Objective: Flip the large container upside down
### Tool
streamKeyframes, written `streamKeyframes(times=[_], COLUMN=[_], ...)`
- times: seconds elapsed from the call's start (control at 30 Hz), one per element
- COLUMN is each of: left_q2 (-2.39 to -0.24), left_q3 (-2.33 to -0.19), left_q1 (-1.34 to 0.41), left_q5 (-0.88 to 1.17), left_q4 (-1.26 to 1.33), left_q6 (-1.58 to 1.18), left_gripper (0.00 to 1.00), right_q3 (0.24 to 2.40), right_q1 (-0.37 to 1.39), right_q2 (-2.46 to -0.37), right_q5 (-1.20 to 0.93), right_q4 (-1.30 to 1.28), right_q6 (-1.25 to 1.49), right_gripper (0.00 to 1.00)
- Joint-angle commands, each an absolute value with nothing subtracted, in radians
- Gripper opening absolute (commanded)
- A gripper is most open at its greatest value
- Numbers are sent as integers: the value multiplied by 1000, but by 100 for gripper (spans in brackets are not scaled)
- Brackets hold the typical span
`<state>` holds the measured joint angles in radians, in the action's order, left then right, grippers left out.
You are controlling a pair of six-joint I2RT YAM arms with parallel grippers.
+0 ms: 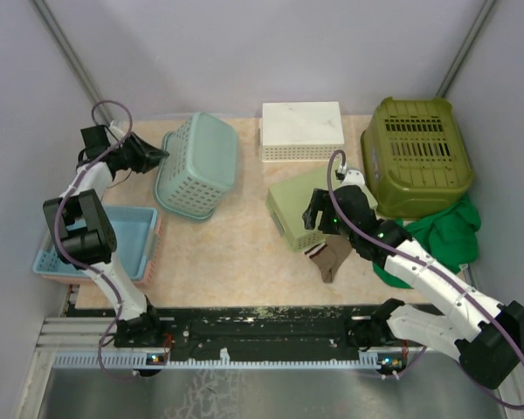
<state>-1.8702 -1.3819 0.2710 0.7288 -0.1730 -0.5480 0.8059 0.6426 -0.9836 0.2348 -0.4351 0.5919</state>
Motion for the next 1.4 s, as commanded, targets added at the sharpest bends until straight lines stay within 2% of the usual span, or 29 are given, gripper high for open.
streamKeyframes(times=[0.0,0.07,0.13,0.2,0.27,0.33,0.57,0.73,0.9,1.1,1.23,1.37], left_q2=[-1894,-1906,-1919,-1916,-1902,-1876,-1710,-1525,-1337,-1284,-1333,-1391], left_q3=[-1394,-1413,-1453,-1494,-1532,-1563,-1648,-1592,-1430,-1259,-1197,-1153], left_q1=[251,246,238,224,211,201,125,-86,-259,-457,-471,-405], left_q5=[742,710,684,639,587,537,214,-55,-25,141,61,-3], left_q4=[-108,-123,-173,-227,-279,-319,-470,-536,-559,-632,-681,-589], left_q6=[-606,-600,-573,-534,-495,-466,-367,-266,-248,-163,-197,-217], left_gripper=[36,49,71,87,96,99,99,99,89,89,88,83], right_q3=[847,849,852,854,854,854,856,853,851,841,858,855], right_q1=[634,634,634,634,634,634,634,634,634,635,634,634], right_q2=[-966,-964,-962,-959,-958,-960,-972,-980,-999,-1014,-1035,-1018], right_q5=[253,253,254,256,257,254,247,248,247,251,245,247], right_q4=[-408,-410,-413,-417,-418,-417,-405,-397,-372,-331,-333,-340], right_q6=[588,588,588,590,588,588,588,585,579,570,559,556], right_gripper=[73,73,73,73,73,73,73,73,73,73,73,73])
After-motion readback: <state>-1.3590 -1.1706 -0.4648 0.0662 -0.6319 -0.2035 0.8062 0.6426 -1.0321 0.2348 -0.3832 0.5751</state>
